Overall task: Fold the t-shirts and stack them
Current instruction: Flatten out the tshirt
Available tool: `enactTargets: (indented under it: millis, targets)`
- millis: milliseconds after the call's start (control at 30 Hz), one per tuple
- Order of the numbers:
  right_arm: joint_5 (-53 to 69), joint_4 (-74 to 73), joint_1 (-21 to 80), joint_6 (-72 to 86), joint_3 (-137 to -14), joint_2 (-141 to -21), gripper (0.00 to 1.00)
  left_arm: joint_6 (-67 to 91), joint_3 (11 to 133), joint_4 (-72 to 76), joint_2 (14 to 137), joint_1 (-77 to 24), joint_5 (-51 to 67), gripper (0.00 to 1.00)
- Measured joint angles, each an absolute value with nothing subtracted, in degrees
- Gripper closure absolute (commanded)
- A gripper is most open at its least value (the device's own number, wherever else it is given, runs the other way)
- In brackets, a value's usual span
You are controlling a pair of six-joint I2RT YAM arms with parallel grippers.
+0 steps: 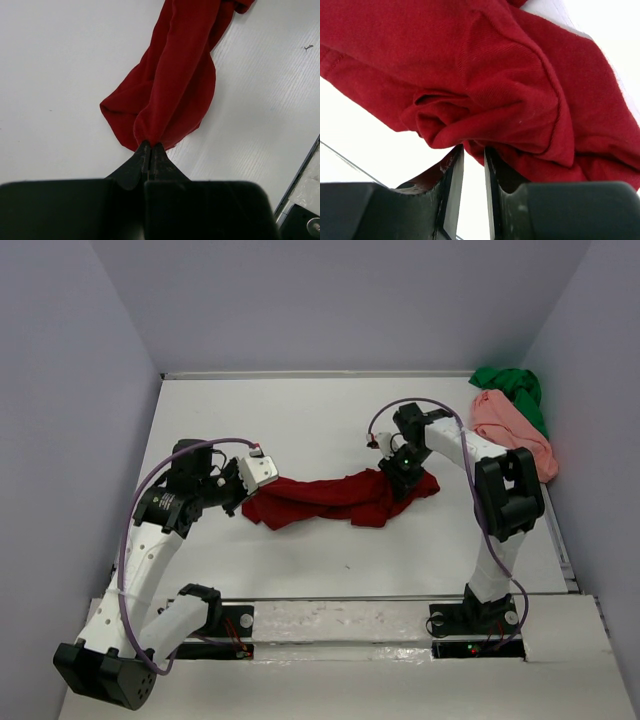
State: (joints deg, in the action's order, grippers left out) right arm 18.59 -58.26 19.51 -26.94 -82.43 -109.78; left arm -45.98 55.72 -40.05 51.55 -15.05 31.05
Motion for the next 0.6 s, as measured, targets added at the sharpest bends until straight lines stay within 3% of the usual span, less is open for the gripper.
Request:
enactTargets:
  millis: [300,467,533,600]
  targets:
    - [17.89,-56.58,19.77,-25.56,-82.43,-112.36,0.53,-45.93,55.07,-39.88,51.51,-15.05,31.05,1.0]
    - [16.43,-55.68,19.99,-24.32,-82.52,-113.71,0.51,-45.91,54.83,-39.7,51.24,-15.05,31.07,1.0]
    - [15.42,-55.37,19.99,-23.68,-82.96,-114.19,0.6,-45.91,54.81,-39.66,51.13,-15.05,31.18,1.0]
    - [14.5,-55.18,20.25,-23.16,-83.64,-114.91,0.76,-45.91,54.81,-39.66,51.0,-15.05,31.33,1.0]
